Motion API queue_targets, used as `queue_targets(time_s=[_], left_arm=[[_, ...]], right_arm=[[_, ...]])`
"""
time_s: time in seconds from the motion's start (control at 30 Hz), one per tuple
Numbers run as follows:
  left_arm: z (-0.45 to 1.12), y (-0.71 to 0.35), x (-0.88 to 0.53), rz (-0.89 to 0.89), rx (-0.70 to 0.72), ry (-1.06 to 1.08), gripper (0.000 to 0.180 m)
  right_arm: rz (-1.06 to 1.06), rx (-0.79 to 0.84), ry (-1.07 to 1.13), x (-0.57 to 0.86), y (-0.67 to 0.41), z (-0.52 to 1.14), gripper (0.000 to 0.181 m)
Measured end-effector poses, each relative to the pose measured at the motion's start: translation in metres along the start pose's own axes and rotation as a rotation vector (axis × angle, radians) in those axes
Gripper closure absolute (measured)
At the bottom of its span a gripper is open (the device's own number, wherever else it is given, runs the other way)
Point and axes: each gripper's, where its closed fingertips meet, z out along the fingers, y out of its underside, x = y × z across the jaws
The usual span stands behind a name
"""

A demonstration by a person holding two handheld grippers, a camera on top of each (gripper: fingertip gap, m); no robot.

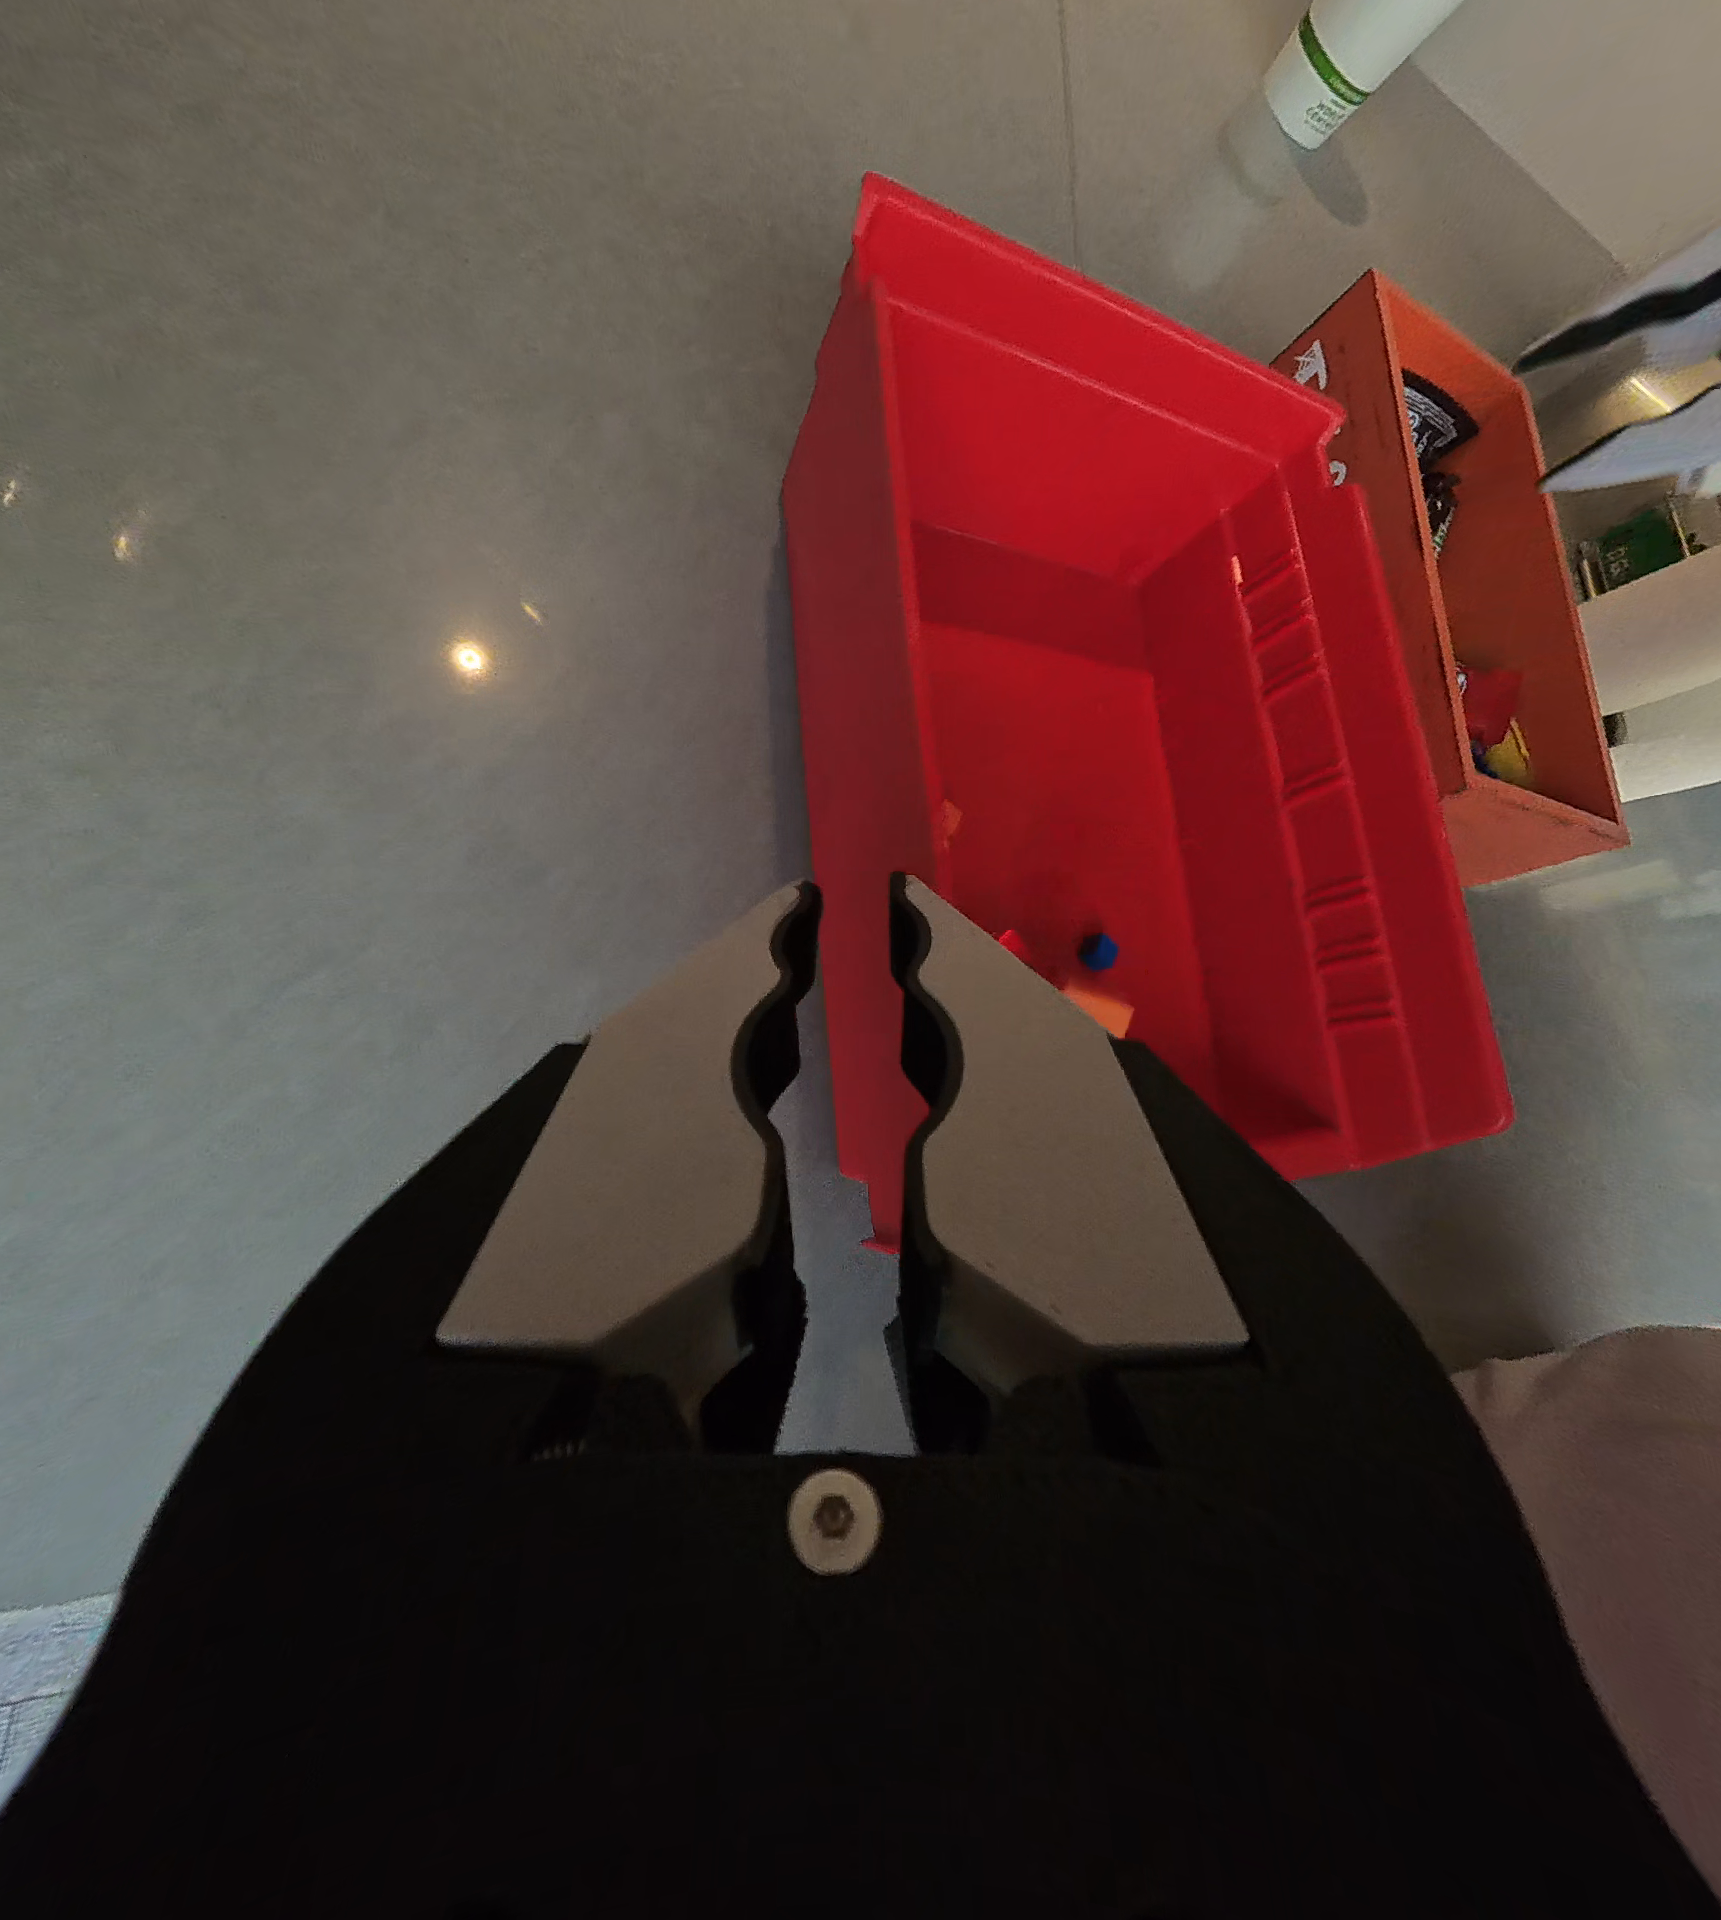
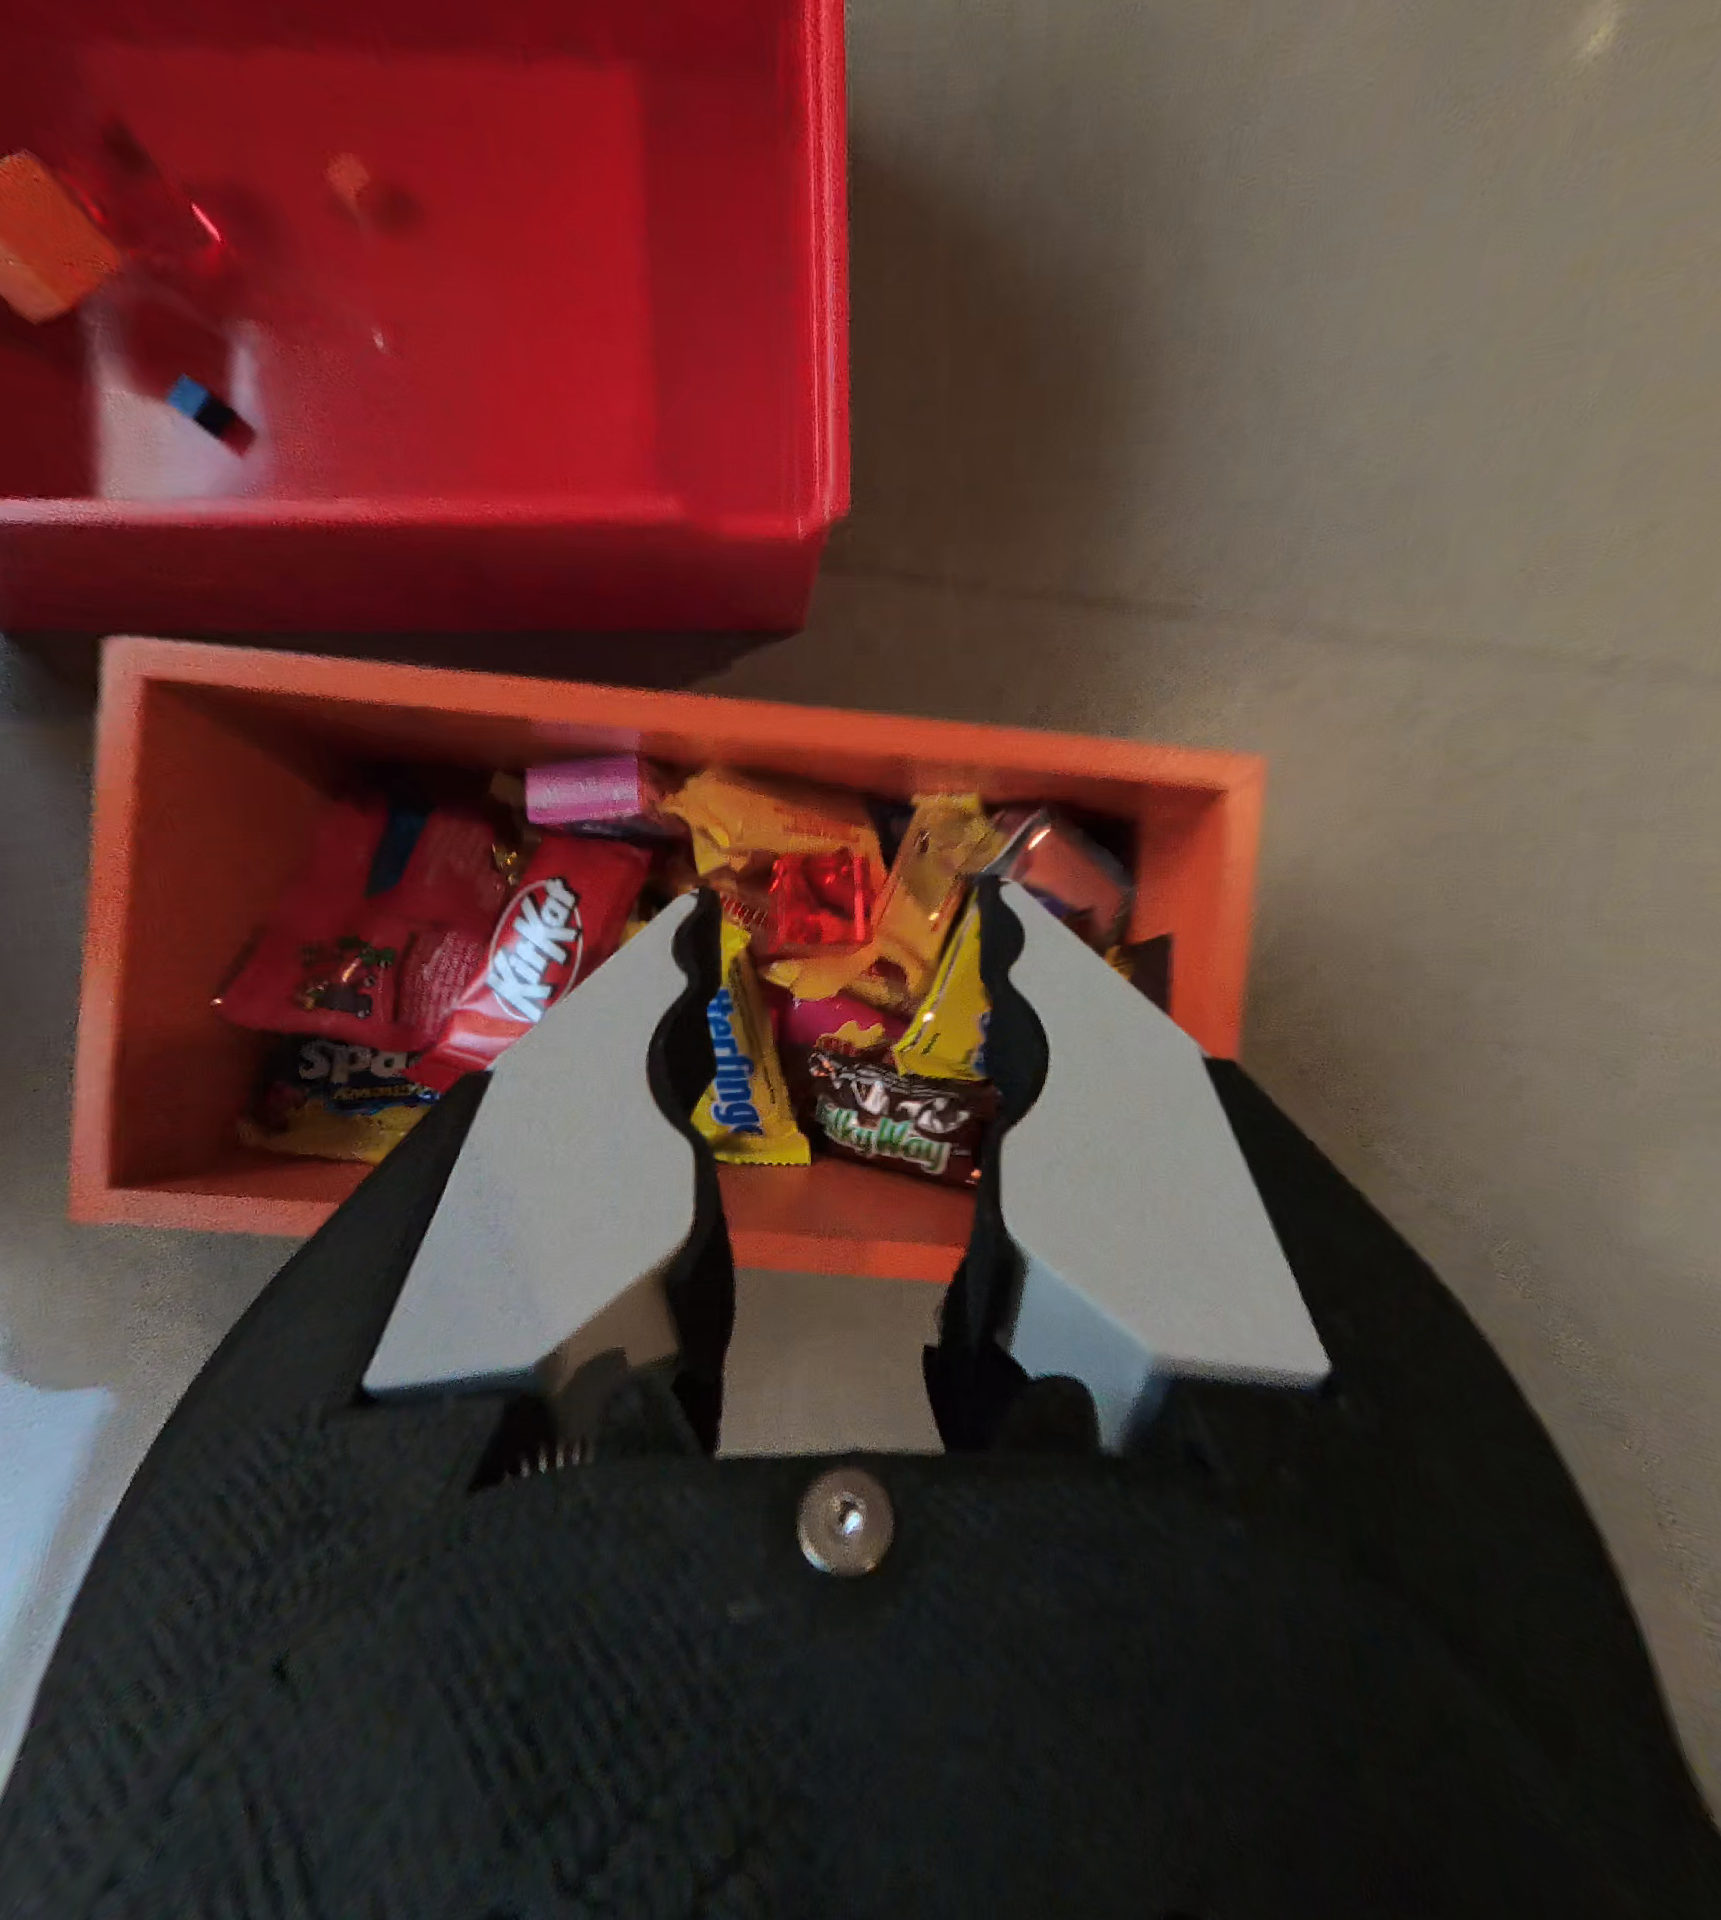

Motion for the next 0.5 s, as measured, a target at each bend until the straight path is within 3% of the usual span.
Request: queue_targets(time_s=[0.2, 0.27, 0.3, 0.5], left_arm=[[0.006, -0.005, -0.007, -0.022, -0.004, 0.003, 0.169], [0.010, -0.007, -0.005, -0.004, -0.014, 0.008, 0.171], [0.011, -0.007, -0.005, 0.005, -0.016, 0.009, 0.171], [0.007, -0.003, -0.006, -0.012, -0.003, 0.027, 0.173]], right_arm=[[0.040, -0.139, -0.072, -0.004, 0.029, 0.056, 0.131], [-0.005, -0.255, -0.071, -0.006, 0.044, 0.057, 0.156], [-0.006, -0.255, -0.068, -0.006, 0.043, 0.054, 0.156], [-0.070, 0.045, -0.072, -0.027, -0.056, -0.004, 0.157]])
